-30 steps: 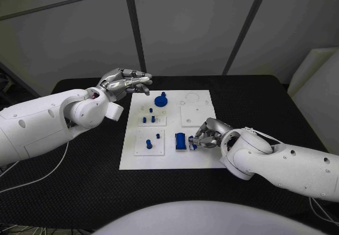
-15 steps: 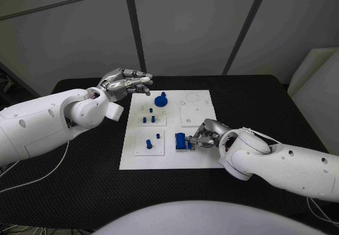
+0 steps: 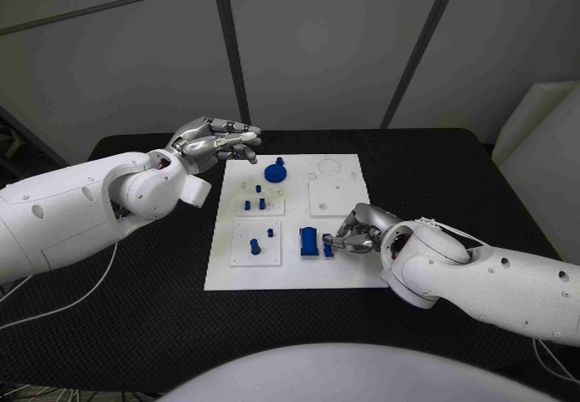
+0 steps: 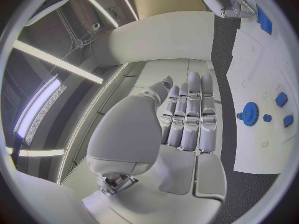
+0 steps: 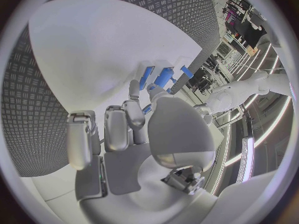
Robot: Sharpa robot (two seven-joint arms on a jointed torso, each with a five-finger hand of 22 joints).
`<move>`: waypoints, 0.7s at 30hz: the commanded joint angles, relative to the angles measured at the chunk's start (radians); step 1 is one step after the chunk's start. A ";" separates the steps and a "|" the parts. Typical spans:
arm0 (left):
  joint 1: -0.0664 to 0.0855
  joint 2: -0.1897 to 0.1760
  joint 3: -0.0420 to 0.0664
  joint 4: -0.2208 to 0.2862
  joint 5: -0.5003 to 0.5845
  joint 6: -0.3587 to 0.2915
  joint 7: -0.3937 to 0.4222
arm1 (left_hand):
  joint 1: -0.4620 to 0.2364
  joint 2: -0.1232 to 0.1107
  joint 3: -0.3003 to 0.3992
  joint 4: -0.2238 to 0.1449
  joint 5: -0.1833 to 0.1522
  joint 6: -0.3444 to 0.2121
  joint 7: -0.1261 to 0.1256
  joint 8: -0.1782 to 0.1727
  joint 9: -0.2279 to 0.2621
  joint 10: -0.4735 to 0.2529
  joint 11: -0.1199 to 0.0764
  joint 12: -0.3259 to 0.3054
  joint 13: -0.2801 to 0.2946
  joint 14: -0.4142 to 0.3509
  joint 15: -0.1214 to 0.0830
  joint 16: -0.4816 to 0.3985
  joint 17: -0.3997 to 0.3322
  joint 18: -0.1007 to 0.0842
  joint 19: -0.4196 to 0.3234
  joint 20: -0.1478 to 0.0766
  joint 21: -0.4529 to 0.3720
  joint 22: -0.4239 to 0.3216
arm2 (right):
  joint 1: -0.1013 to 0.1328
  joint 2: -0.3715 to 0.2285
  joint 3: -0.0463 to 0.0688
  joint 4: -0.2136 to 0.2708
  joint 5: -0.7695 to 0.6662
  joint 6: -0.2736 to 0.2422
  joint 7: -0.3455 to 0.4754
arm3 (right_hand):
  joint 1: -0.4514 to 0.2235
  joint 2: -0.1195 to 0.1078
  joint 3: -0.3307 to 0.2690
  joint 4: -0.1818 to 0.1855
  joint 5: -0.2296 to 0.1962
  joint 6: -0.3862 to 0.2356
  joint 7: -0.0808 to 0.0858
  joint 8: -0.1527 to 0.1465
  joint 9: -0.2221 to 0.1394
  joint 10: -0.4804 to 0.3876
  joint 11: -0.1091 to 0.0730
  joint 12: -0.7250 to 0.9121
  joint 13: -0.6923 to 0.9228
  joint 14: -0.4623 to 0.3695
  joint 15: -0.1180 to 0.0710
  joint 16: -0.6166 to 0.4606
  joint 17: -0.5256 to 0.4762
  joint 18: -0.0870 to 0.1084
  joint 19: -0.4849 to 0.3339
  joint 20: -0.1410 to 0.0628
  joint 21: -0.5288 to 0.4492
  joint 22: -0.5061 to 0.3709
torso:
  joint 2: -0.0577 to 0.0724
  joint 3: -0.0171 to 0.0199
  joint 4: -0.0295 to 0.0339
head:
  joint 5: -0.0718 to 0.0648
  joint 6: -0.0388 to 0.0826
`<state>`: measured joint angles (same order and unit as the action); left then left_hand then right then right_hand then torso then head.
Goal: Assemble the parts on the task board
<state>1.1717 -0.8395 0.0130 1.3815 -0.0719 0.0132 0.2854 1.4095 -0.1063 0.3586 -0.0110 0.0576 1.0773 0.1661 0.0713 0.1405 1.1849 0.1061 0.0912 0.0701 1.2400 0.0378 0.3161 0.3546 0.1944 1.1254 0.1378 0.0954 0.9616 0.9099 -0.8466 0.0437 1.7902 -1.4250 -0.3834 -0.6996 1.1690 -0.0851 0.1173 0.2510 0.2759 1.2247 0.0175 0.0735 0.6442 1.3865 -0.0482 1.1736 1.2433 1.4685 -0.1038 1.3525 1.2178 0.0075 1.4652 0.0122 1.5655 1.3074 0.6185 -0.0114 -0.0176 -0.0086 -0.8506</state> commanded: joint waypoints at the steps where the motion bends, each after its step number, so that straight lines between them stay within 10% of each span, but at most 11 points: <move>1: 0.001 -0.001 0.001 0.002 0.001 0.012 0.002 | -0.002 0.008 -0.002 -0.006 -0.004 -0.008 0.000 -0.003 0.002 -0.006 0.002 -0.004 -0.001 0.002 0.003 -0.006 0.001 -0.018 0.007 -0.001 -0.004 -0.001 | 0.001 -0.003 0.000 0.005 -0.022 0.018 0.006 | 0.022 -0.001 0.001 -0.011 -0.006 0.006 -0.001 -0.004 0.003 0.009 -0.002 0.008 0.004 0.039 -0.007 0.003 0.003 -0.007 0.106 -0.009 0.005 0.263 | 0.000 0.0000 -0.0006 | -0.001 0.000; 21: 0.001 0.000 0.001 0.001 0.001 0.013 -0.001 | -0.002 0.008 -0.002 -0.006 -0.004 -0.008 0.000 -0.003 0.002 -0.006 0.002 -0.004 -0.001 0.002 0.003 -0.006 0.001 -0.018 0.007 -0.001 -0.004 -0.001 | 0.001 0.011 0.000 -0.019 -0.046 0.047 0.028 | 0.087 -0.004 -0.002 -0.048 -0.118 0.006 -0.002 -0.006 0.012 0.009 -0.002 0.006 0.010 0.038 -0.007 0.003 0.004 -0.007 0.106 -0.010 0.005 0.263 | 0.000 -0.0002 0.0003 | -0.001 -0.002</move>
<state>1.1717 -0.8401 0.0130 1.3813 -0.0720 0.0135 0.2833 1.4095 -0.1063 0.3586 -0.0110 0.0576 1.0773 0.1661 0.0713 0.1405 1.1849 0.1062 0.0912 0.0701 1.2400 0.0378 0.3166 0.3545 0.1943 1.1254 0.1378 0.0954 0.9617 0.9098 -0.8373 0.0436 1.7758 -1.4512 -0.3508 -0.6839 1.2435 -0.0880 0.1153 0.2090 0.1625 1.2246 0.0175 0.0735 0.6554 1.3901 -0.0519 1.1778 1.2521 1.4685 -0.1038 1.3525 1.2203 0.0075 1.4689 0.0084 1.5655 1.3073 0.6187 -0.0113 -0.0180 -0.0090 -0.8523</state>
